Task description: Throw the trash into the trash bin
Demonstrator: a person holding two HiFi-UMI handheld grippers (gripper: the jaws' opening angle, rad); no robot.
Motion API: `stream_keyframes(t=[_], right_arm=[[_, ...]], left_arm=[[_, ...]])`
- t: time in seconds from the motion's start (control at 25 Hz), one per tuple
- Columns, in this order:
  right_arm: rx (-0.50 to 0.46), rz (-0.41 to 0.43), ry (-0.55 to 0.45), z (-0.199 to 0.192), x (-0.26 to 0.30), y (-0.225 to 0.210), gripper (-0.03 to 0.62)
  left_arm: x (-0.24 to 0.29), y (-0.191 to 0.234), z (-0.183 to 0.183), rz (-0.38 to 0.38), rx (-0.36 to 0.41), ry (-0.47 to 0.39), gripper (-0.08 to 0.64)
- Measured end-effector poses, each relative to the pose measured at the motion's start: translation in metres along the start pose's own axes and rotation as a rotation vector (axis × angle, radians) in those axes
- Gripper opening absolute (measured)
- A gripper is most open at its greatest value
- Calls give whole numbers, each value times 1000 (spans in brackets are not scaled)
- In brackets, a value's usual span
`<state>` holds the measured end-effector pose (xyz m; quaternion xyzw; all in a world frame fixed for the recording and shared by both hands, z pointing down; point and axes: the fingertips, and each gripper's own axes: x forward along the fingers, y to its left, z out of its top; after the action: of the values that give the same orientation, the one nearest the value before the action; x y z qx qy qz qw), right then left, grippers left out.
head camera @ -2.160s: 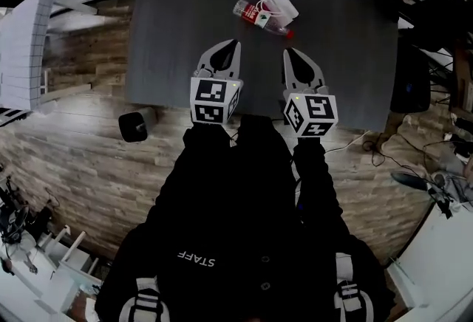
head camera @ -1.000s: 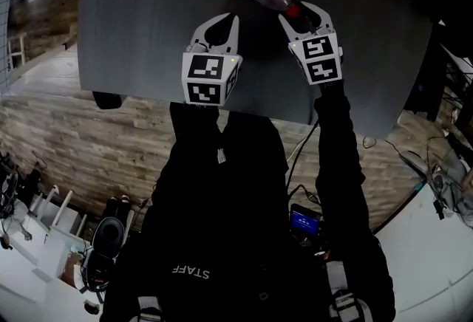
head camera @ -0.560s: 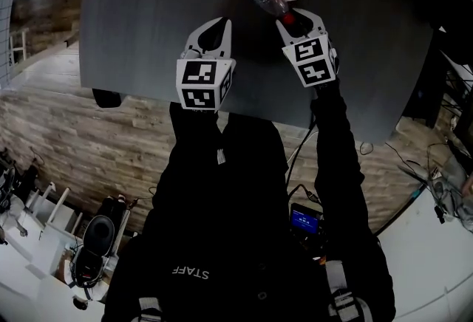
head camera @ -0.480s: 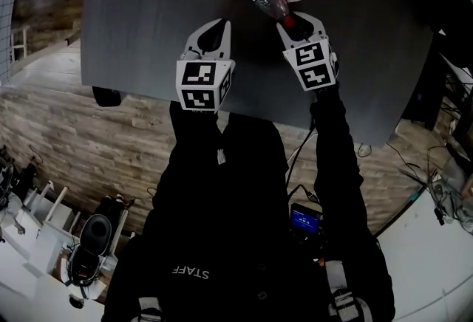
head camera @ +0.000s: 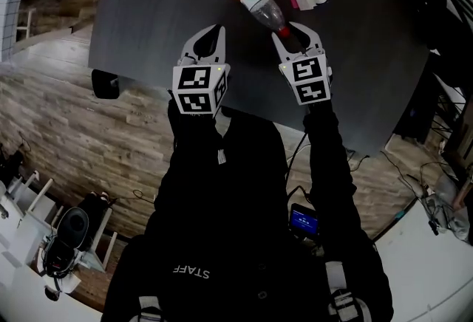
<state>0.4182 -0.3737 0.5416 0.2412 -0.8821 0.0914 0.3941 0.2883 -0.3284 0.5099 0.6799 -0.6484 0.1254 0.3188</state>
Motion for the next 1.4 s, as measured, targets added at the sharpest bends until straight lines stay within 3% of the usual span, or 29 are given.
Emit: stream_keyframes(t=[0.76, 1.4], right_arm=[[-160, 17, -108, 128, -30, 98, 147], [-287, 101, -95, 210, -41, 192, 138]], left_arm=[[-98, 92, 38, 98, -102, -141, 0], [-184, 169, 58, 172, -200, -245, 0]])
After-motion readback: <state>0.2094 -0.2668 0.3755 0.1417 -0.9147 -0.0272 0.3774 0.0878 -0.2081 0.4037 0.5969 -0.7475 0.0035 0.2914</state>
